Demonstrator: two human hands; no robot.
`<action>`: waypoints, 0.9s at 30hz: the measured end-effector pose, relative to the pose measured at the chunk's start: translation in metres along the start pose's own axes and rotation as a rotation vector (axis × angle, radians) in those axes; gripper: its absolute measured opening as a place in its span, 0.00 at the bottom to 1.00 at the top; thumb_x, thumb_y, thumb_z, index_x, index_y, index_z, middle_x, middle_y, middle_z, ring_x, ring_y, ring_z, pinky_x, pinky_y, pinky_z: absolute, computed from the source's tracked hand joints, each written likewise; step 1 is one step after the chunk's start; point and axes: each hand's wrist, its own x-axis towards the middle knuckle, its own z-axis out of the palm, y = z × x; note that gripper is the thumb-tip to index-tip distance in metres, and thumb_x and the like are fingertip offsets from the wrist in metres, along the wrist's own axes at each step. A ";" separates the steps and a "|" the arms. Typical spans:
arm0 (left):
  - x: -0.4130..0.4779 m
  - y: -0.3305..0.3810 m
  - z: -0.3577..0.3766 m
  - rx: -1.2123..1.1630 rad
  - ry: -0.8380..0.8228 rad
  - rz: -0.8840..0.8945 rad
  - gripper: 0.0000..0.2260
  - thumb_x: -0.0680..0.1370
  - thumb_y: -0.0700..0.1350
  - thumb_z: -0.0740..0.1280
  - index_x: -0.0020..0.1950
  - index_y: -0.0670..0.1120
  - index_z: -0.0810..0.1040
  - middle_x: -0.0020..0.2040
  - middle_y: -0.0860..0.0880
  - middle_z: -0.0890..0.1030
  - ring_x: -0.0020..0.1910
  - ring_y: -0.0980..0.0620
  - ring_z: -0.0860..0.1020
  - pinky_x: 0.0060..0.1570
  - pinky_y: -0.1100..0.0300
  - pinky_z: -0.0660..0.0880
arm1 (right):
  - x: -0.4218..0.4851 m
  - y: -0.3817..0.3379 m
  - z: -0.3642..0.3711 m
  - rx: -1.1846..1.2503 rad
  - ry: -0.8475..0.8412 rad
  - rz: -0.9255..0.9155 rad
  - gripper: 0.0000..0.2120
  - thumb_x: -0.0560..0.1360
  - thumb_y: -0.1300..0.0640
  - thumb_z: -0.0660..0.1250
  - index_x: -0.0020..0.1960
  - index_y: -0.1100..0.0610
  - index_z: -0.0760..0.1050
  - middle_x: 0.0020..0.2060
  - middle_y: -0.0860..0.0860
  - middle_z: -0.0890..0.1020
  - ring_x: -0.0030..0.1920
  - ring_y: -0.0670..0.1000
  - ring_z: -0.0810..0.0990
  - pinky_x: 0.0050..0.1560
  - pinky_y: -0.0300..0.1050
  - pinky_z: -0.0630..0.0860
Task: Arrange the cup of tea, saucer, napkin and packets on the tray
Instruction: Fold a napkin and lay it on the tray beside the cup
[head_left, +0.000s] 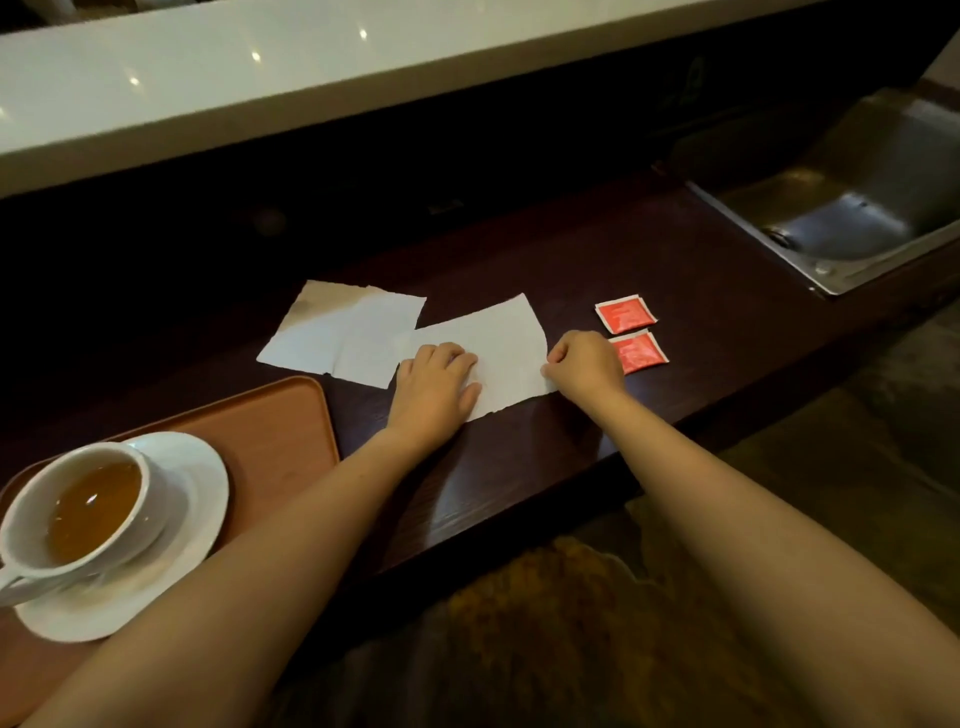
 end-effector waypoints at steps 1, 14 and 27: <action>0.000 -0.001 0.001 0.004 0.007 0.009 0.17 0.76 0.50 0.60 0.64 0.47 0.71 0.63 0.47 0.73 0.61 0.45 0.67 0.58 0.50 0.63 | 0.000 0.000 0.002 0.020 0.015 0.016 0.07 0.70 0.62 0.64 0.45 0.63 0.79 0.49 0.61 0.81 0.51 0.62 0.78 0.49 0.53 0.77; 0.006 -0.010 -0.039 -0.223 0.082 -0.112 0.15 0.77 0.45 0.60 0.63 0.46 0.73 0.63 0.44 0.75 0.63 0.44 0.68 0.61 0.48 0.65 | -0.018 -0.061 -0.011 0.400 -0.105 -0.257 0.02 0.67 0.61 0.67 0.38 0.55 0.75 0.36 0.49 0.80 0.35 0.45 0.76 0.34 0.33 0.70; -0.006 -0.027 -0.040 -0.209 -0.008 -0.119 0.17 0.75 0.36 0.58 0.62 0.43 0.74 0.64 0.43 0.73 0.64 0.44 0.66 0.63 0.53 0.63 | -0.040 -0.066 0.030 0.101 -0.051 -0.115 0.13 0.71 0.56 0.67 0.53 0.61 0.73 0.53 0.60 0.78 0.54 0.60 0.75 0.55 0.53 0.73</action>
